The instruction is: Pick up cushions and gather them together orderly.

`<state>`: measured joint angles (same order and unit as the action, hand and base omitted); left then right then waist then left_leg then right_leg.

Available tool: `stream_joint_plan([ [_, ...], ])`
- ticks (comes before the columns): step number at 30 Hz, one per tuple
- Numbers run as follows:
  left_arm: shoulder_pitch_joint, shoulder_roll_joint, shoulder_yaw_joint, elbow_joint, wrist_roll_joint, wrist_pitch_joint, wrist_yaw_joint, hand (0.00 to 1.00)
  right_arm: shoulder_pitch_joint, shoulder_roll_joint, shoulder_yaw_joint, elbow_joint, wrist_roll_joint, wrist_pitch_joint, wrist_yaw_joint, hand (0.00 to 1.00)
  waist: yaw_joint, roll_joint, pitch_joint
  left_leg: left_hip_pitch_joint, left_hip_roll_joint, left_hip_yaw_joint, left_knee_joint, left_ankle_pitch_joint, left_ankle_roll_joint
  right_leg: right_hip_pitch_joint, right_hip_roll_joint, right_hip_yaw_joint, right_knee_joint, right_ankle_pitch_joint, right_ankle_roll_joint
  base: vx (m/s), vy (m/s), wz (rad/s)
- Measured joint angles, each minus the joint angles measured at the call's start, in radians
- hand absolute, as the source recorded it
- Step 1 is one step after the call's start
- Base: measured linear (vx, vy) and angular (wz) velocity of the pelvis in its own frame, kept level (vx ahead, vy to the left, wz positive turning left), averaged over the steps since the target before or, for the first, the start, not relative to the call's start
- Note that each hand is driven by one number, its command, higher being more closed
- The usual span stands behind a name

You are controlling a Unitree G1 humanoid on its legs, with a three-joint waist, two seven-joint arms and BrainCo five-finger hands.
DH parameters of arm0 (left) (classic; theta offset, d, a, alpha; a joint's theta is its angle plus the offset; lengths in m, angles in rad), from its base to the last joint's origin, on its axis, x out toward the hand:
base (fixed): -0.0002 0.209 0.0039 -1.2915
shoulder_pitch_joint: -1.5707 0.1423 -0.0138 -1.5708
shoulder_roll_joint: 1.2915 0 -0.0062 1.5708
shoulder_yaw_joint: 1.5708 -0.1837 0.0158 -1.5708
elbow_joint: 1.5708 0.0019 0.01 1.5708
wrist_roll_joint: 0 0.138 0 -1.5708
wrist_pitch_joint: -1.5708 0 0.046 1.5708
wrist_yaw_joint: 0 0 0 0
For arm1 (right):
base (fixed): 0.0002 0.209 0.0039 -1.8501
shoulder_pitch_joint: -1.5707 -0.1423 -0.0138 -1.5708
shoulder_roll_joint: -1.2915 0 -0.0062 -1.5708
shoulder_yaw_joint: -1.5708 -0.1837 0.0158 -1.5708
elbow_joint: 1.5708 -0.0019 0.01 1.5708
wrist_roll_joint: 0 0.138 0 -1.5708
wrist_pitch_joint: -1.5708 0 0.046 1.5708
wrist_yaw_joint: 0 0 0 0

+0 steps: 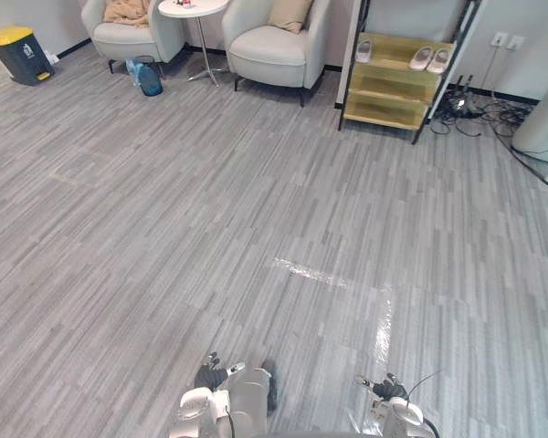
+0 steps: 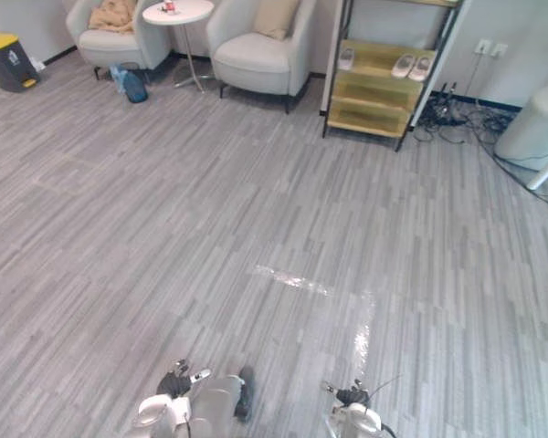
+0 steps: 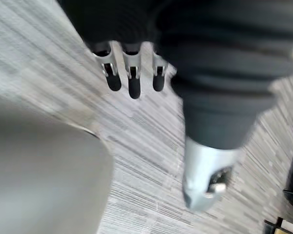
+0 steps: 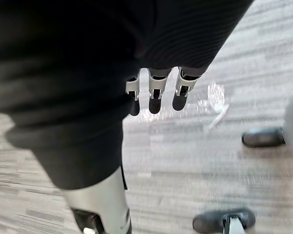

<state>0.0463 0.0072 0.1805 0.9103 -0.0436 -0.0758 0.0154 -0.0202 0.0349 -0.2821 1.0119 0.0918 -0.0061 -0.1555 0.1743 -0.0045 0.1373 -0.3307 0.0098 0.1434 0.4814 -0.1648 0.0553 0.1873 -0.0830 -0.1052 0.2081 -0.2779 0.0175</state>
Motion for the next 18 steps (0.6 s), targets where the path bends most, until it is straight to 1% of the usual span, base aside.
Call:
stream_joint_plan([
  [1, -0.001, 0.003, -0.002, 0.005, 0.000, 0.001, 0.000, 0.00, 0.002, 0.001, 0.009, -0.008, -0.013, 0.001, 0.001, 0.00, -0.001, -0.005, -0.003, 0.023, -0.007, 0.014, -0.001, -0.021, 0.010, -0.022, -0.011, 0.017, 0.076, 0.007, 0.012, 0.53, 0.154, -0.27],
  [2, 0.001, 0.003, -0.005, 0.007, 0.000, 0.003, -0.001, 0.00, 0.002, 0.000, 0.012, -0.014, -0.019, 0.000, 0.005, 0.00, -0.001, -0.004, -0.005, 0.058, -0.008, 0.022, -0.022, -0.042, 0.010, -0.061, -0.020, 0.031, 0.188, 0.021, 0.036, 0.47, 0.169, -0.31],
  [3, 0.002, 0.003, -0.006, 0.013, 0.001, 0.004, -0.001, 0.00, 0.000, 0.003, 0.013, -0.017, -0.034, -0.003, 0.012, 0.00, -0.001, -0.004, -0.004, 0.110, -0.012, 0.029, -0.051, -0.058, 0.010, -0.139, -0.035, 0.044, 0.375, 0.059, 0.090, 0.44, 0.151, -0.28],
  [4, -0.003, 0.011, -0.017, 0.028, 0.003, 0.010, -0.003, 0.00, 0.012, 0.004, 0.013, -0.016, -0.048, -0.003, 0.022, 0.00, -0.007, -0.008, -0.002, 0.182, -0.028, 0.029, -0.089, -0.072, 0.011, -0.224, -0.051, 0.057, 0.598, 0.086, 0.127, 0.44, 0.125, -0.12],
  [5, -0.005, 0.012, -0.021, 0.035, 0.003, 0.016, -0.003, 0.00, 0.027, 0.002, 0.012, -0.016, -0.053, -0.003, 0.024, 0.00, -0.012, -0.007, -0.002, 0.229, -0.035, 0.024, -0.108, -0.081, 0.010, -0.258, -0.058, 0.051, 0.691, 0.084, 0.123, 0.42, 0.075, 0.09],
  [6, -0.006, 0.010, -0.024, 0.039, 0.003, 0.018, -0.003, 0.00, 0.046, 0.001, 0.013, -0.016, -0.054, -0.002, 0.027, 0.00, -0.017, -0.003, -0.002, 0.284, -0.039, 0.019, -0.136, -0.090, 0.007, -0.293, -0.066, 0.030, 0.755, 0.077, 0.111, 0.97, -0.044, 0.55],
  [7, 0.004, 0.021, -0.028, 0.065, 0.002, 0.021, -0.002, 0.00, 0.035, 0.000, 0.010, -0.016, -0.054, -0.008, 0.030, 0.00, -0.059, -0.008, -0.006, 0.483, -0.023, -0.017, -0.270, -0.117, -0.036, -0.417, -0.057, -0.126, 0.332, 0.096, 0.030, 1.03, -0.104, 0.59],
  [8, 0.002, 0.033, -0.029, 0.066, 0.002, 0.020, -0.001, 0.00, 0.033, 0.003, 0.010, -0.008, -0.053, -0.008, 0.031, 0.00, -0.062, -0.038, -0.010, 0.496, -0.043, -0.028, -0.268, -0.126, -0.050, -0.420, -0.054, -0.109, 0.219, 0.206, 0.006, 1.03, -0.188, 0.41],
  [9, -0.003, 0.027, -0.029, 0.082, 0.002, 0.021, -0.001, 0.00, 0.030, -0.007, 0.008, -0.003, -0.054, -0.006, 0.032, 0.00, -0.056, -0.021, -0.015, 0.506, -0.037, -0.044, -0.265, -0.131, -0.056, -0.407, -0.044, -0.110, 0.223, 0.187, 0.005, 0.44, -0.160, -0.13],
  [10, 0.004, 0.012, -0.026, 0.093, 0.000, 0.022, 0.000, 0.00, 0.032, -0.019, 0.008, -0.005, -0.054, -0.009, 0.033, 0.00, -0.062, 0.011, -0.020, 0.504, -0.016, -0.054, -0.245, -0.131, -0.057, -0.390, -0.026, -0.110, 0.199, 0.191, -0.002, 0.41, -0.167, -0.31],
  [11, 0.005, 0.000, -0.026, 0.103, 0.001, 0.022, -0.001, 0.00, 0.024, -0.042, 0.008, 0.017, -0.054, -0.012, 0.035, 0.00, -0.062, 0.028, -0.020, 0.508, 0.010, -0.069, -0.240, -0.131, -0.057, -0.372, -0.004, -0.106, 0.174, 0.191, -0.002, 0.30, -0.135, -0.19],
  [12, 0.005, -0.004, -0.026, 0.104, 0.001, 0.023, -0.001, 0.00, 0.018, -0.046, 0.007, 0.031, -0.054, -0.011, 0.035, 0.00, -0.062, 0.035, -0.024, 0.507, 0.016, -0.078, -0.235, -0.132, -0.060, -0.367, 0.003, -0.106, 0.165, 0.190, -0.002, 0.31, -0.154, -0.04],
  [13, 0.003, -0.010, -0.039, 0.099, 0.003, 0.021, -0.002, 0.00, 0.013, -0.046, -0.014, 0.045, -0.052, -0.005, 0.033, 0.00, -0.066, 0.047, -0.027, 0.484, 0.030, -0.098, -0.146, -0.140, -0.074, -0.325, 0.024, -0.115, 0.119, 0.163, -0.005, 0.28, -0.178, 0.21],
  [14, 0.000, -0.010, -0.016, 0.090, 0.004, 0.018, -0.002, 0.00, 0.022, -0.047, -0.023, 0.042, -0.050, -0.009, 0.026, 0.00, -0.067, 0.044, -0.023, 0.418, 0.044, -0.107, 0.009, -0.149, -0.089, -0.287, 0.028, -0.151, 0.079, 0.139, 0.000, 0.30, -0.189, 0.36],
  [15, -0.017, -0.018, 0.007, 0.084, 0.004, 0.020, 0.001, 0.00, 0.038, -0.048, -0.016, 0.025, -0.050, -0.012, 0.025, 0.00, -0.068, 0.056, -0.018, 0.294, 0.084, -0.111, 0.278, -0.117, -0.076, -0.248, 0.058, -0.163, 0.051, 0.132, -0.015, 0.16, -0.120, 0.29],
  [16, -0.016, -0.021, 0.007, 0.081, 0.005, 0.020, 0.001, 0.00, 0.039, -0.048, -0.015, 0.022, -0.049, -0.013, 0.023, 0.00, -0.061, 0.063, -0.013, 0.248, 0.101, -0.108, 0.370, -0.081, -0.066, -0.232, 0.070, -0.162, 0.045, 0.125, -0.025, 0.20, -0.034, -0.03],
  [17, -0.007, -0.010, 0.000, 0.074, 0.001, 0.017, 0.001, 0.00, 0.037, -0.051, -0.011, 0.030, -0.047, -0.006, 0.018, 0.00, -0.043, 0.062, -0.010, 0.188, 0.127, -0.101, 0.484, -0.099, -0.066, -0.204, 0.083, -0.155, 0.042, 0.120, -0.029, 0.22, -0.008, -0.23],
  [18, -0.007, -0.003, -0.016, 0.070, 0.002, 0.016, 0.000, 0.00, 0.031, -0.053, -0.009, 0.035, -0.045, -0.005, 0.016, 0.00, -0.040, 0.057, -0.005, 0.161, 0.124, -0.097, 0.425, -0.165, -0.065, -0.170, 0.083, -0.145, 0.027, 0.115, -0.030, 0.32, 0.002, -0.33],
])
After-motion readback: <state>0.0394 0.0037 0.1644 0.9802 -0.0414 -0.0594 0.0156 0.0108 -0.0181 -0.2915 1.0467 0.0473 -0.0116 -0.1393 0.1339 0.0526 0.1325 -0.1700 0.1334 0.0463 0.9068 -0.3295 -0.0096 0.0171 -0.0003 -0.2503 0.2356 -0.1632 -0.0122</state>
